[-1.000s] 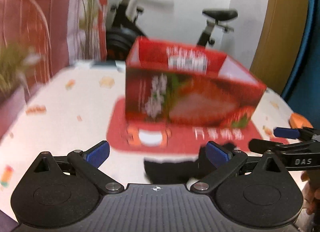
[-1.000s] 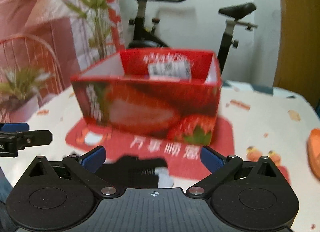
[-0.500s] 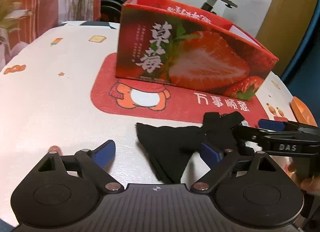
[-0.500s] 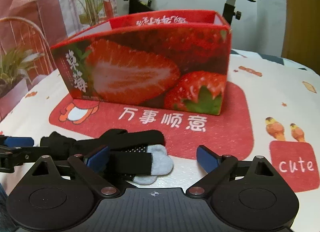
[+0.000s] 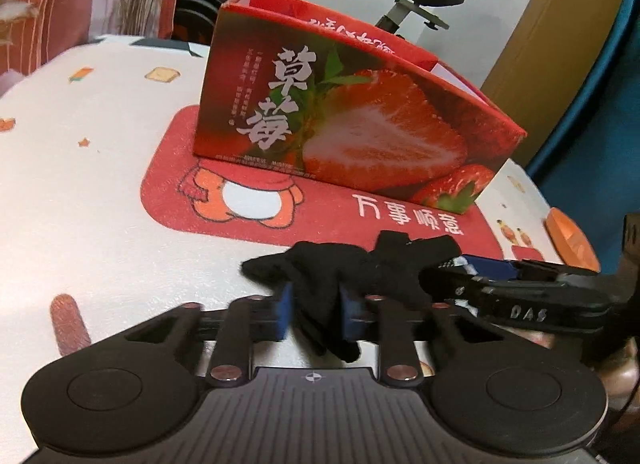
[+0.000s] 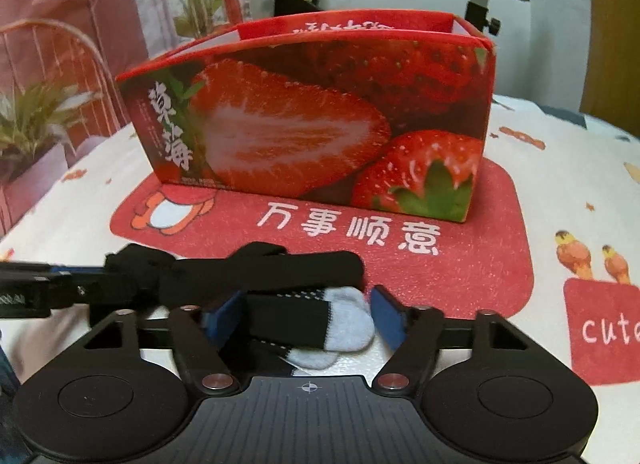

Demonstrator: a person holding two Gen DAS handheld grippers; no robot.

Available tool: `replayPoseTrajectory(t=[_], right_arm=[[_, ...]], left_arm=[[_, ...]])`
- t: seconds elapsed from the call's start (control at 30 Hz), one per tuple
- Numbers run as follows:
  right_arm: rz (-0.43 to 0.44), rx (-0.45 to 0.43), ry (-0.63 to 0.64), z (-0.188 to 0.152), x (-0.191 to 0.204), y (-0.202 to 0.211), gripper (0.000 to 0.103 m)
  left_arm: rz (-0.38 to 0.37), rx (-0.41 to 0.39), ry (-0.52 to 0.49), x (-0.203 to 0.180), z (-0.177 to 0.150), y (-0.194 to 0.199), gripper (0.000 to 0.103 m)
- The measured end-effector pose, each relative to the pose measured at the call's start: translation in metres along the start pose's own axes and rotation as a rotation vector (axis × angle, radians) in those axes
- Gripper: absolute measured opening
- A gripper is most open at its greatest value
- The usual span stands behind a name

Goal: Organize soft objects
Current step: 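Lift the black glove with both grippers and carry it over the red box, then lower the glove into the box and open both grippers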

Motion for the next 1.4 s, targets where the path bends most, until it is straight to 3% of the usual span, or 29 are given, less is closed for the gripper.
replayPoseTrajectory(t=[0.03, 0.17, 0.27, 0.5, 0.6, 0.73, 0.9, 1.07, 1.17, 1.4], right_arm=[[0.009, 0.000, -0.015, 0.001, -0.001, 0.001, 0.052], [0.049, 0.005, -0.049, 0.002, -0.003, 0.004, 0.022], [0.052, -0.010, -0.021, 0.004, 0.002, 0.010, 0.011], [0.047, -0.153, 0.002, 0.029, 0.005, 0.044, 0.010], [0.015, -0.263, 0.031, 0.047, 0.000, 0.067, 0.010], [-0.019, -0.346, 0.043, 0.081, -0.008, 0.083, 0.009], [-0.041, -0.358, 0.088, 0.139, -0.020, 0.080, 0.009], [-0.053, -0.319, 0.140, 0.189, -0.030, 0.055, 0.009], [-0.061, -0.295, 0.177, 0.210, -0.034, 0.033, 0.009], [-0.116, -0.159, 0.154, 0.216, -0.051, -0.041, 0.010]], left_arm=[[0.014, -0.004, -0.008, -0.001, 0.000, 0.000, 0.022], [0.026, -0.016, 0.003, 0.002, 0.001, 0.001, 0.021], [0.027, -0.041, 0.000, 0.000, 0.002, 0.007, 0.020], [0.012, -0.134, -0.046, -0.017, 0.022, 0.034, 0.020], [-0.020, -0.197, -0.097, -0.034, 0.041, 0.053, 0.020], [-0.047, -0.271, -0.179, -0.061, 0.073, 0.070, 0.020], [-0.049, -0.311, -0.204, -0.078, 0.128, 0.064, 0.020], [-0.029, -0.259, -0.164, -0.067, 0.179, 0.032, 0.020], [0.010, -0.243, -0.207, -0.059, 0.198, 0.013, 0.020], [0.081, -0.159, -0.195, -0.043, 0.220, -0.056, 0.021]])
Point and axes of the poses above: each gripper's, at about its wrist camera, not at the fingertips, and y roughly against the way its jaws point, x to its left, z to its top, the point moved 4 cm from there along -y, roughly the way its jaws point, and after that the axes turned 8 degrees about y, right-handed, at the moved point
